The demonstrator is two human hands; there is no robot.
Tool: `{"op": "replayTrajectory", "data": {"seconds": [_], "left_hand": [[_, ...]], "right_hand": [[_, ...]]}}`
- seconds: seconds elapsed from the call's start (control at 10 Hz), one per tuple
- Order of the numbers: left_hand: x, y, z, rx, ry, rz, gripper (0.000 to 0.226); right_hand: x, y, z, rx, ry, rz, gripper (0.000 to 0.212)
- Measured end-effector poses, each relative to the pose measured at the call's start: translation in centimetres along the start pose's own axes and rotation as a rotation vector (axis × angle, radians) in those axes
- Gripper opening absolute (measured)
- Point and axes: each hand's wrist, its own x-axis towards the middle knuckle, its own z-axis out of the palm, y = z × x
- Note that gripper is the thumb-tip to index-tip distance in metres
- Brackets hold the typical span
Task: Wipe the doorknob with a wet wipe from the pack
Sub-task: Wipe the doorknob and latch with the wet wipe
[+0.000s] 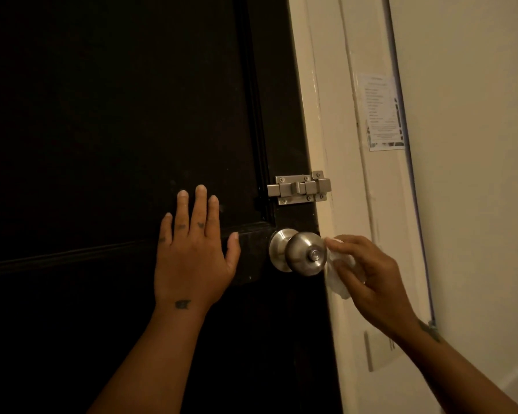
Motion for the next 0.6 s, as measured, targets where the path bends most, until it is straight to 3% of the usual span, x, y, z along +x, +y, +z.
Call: {"op": "replayTrajectory", "data": {"seconds": [0.1,0.2,0.3,0.4,0.6], "left_hand": [[-0.1,0.1,0.0,-0.010,0.001,-0.001,0.064],[0.0,0.2,0.0,-0.014,0.005,0.000,0.064],[0.0,0.2,0.0,-0.013,0.001,0.001,0.064],[-0.1,0.2,0.0,-0.014,0.004,0.007,0.064],[0.0,0.1,0.1,-0.004,0.010,0.006,0.064]], "right_hand": [[0.5,-0.6,-0.6,-0.009,0.121,0.013,0.034],[2.0,-2.2,-0.5,-0.039,0.163,-0.094,0.026],[2.3,-2.5,0.2,-0.275,0.048,-0.243,0.018],[0.9,-1.5,0.3,-0.484,0.014,-0.275,0.020],[-0.2,-1.6,-0.9,-0.546,0.028,-0.232,0.012]]}}
